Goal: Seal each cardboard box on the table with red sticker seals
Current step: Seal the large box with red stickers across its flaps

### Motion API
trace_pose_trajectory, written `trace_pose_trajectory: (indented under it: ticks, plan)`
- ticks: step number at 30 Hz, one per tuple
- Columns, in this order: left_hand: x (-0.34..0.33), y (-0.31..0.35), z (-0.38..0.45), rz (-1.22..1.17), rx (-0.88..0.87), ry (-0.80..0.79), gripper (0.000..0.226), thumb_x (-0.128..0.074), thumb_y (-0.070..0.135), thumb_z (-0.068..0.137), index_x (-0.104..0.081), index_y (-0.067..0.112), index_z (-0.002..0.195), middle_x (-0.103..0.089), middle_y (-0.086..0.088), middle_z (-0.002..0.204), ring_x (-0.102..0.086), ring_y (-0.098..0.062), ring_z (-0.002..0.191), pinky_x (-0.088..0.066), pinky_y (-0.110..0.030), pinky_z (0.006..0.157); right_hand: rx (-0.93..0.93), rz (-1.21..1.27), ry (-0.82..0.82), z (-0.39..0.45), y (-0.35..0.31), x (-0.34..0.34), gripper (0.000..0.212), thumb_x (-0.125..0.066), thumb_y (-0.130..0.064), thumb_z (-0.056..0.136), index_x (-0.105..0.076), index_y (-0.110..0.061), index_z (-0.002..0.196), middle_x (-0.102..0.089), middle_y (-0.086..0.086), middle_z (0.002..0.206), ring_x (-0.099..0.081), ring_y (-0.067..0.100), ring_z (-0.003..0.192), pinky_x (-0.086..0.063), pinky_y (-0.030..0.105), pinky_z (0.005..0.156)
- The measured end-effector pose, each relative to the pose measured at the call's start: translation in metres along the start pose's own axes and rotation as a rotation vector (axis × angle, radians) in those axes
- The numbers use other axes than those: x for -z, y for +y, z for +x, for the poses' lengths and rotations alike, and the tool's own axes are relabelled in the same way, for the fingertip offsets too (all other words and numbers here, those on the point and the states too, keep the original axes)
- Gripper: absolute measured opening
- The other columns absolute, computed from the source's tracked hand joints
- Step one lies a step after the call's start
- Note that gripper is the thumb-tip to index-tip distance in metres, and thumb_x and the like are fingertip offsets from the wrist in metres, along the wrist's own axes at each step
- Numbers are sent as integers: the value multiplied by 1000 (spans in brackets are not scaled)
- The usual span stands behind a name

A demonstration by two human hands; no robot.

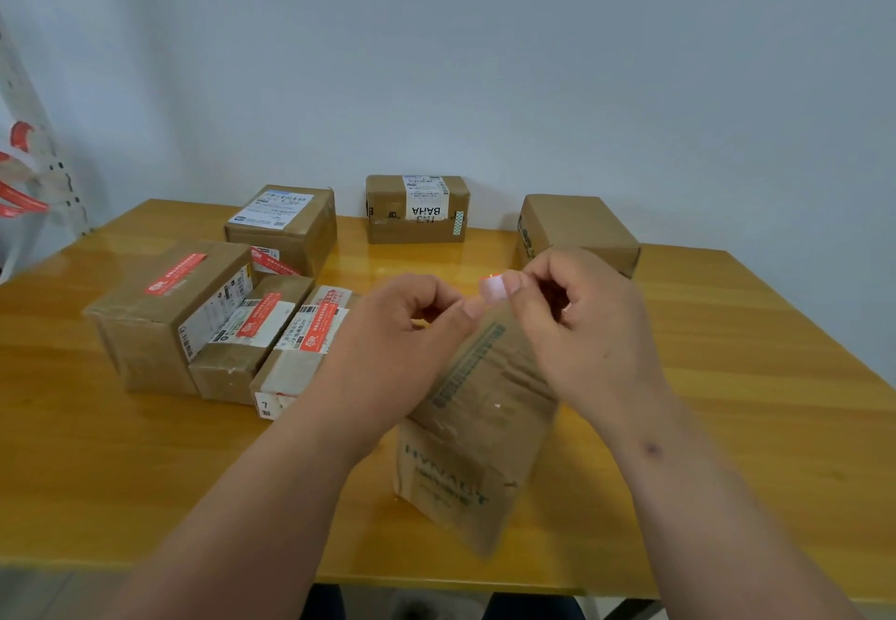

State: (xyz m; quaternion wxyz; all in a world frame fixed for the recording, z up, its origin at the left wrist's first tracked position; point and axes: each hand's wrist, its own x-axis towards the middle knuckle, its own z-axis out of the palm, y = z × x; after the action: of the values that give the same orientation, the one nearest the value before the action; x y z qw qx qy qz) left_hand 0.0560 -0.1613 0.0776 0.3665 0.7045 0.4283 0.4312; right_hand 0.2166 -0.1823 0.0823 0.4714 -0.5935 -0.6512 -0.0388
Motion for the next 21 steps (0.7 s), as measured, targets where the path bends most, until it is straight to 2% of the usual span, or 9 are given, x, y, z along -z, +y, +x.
trace_pose_trajectory:
  ticks: [3, 4, 7, 9, 13, 17, 20, 21]
  plan:
    - [-2, 11, -3, -126, 107, -65, 26, -57, 44, 90, -72, 24, 82, -70, 13, 76, -60, 7, 66, -44, -5, 54, 263, -92, 31, -3, 1, -4, 21, -59, -22, 92, -57, -19, 72, -50, -15, 68, -47, 5, 65, -41, 31, 69]
    - [-2, 12, -4, -156, 123, -77, 27, -56, 45, 90, -72, 25, 82, -70, 9, 76, -61, 4, 67, -48, -9, 61, 329, -120, 41, -5, 2, -5, 19, -59, -19, 92, -57, -17, 73, -51, -13, 70, -48, 7, 66, -42, 34, 73]
    - [-4, 11, -5, -202, 143, -86, 35, -56, 50, 88, -72, 19, 84, -65, -16, 90, -61, -26, 83, -52, -42, 87, 433, -175, 48, -9, 3, -9, 17, -57, -18, 92, -60, -15, 76, -57, -6, 73, -52, 13, 68, -42, 36, 77]
    - [-3, 10, -6, -218, 177, -68, 37, -58, 50, 87, -71, 16, 84, -63, -21, 95, -58, -31, 85, -48, -52, 91, 439, -201, 24, -11, 2, -9, 16, -58, -19, 93, -62, -15, 77, -60, -5, 75, -54, 13, 70, -42, 37, 78]
    - [-3, 6, -4, -227, 245, -43, 27, -61, 37, 90, -71, 14, 78, -67, -14, 92, -60, -35, 100, -47, -56, 95, 426, -248, -58, -10, 2, -7, 15, -61, -26, 92, -65, -18, 81, -63, -7, 78, -57, 12, 73, -42, 36, 82]
    - [-4, 2, -4, -183, 280, -54, 27, -60, 33, 90, -69, 12, 76, -67, -16, 87, -58, -25, 80, -46, -55, 93, 364, -244, -201, -9, 1, -1, 26, -54, -46, 89, -66, -23, 84, -60, -15, 79, -54, 4, 73, -43, 33, 82]
    - [-5, 1, -4, -131, 290, -39, 26, -58, 31, 93, -68, 13, 77, -67, -12, 78, -59, -26, 76, -50, -49, 87, 211, 5, -320, -8, 0, 7, 40, -56, -63, 79, -66, -25, 82, -61, -13, 75, -58, 5, 72, -49, 32, 68]
    - [-4, 1, -4, -102, 287, -29, 27, -57, 32, 93, -68, 13, 77, -66, -9, 77, -57, -24, 75, -50, -44, 82, 153, 93, -293, -9, 0, 9, 41, -59, -63, 78, -66, -23, 80, -63, -10, 74, -59, 9, 71, -49, 33, 63]
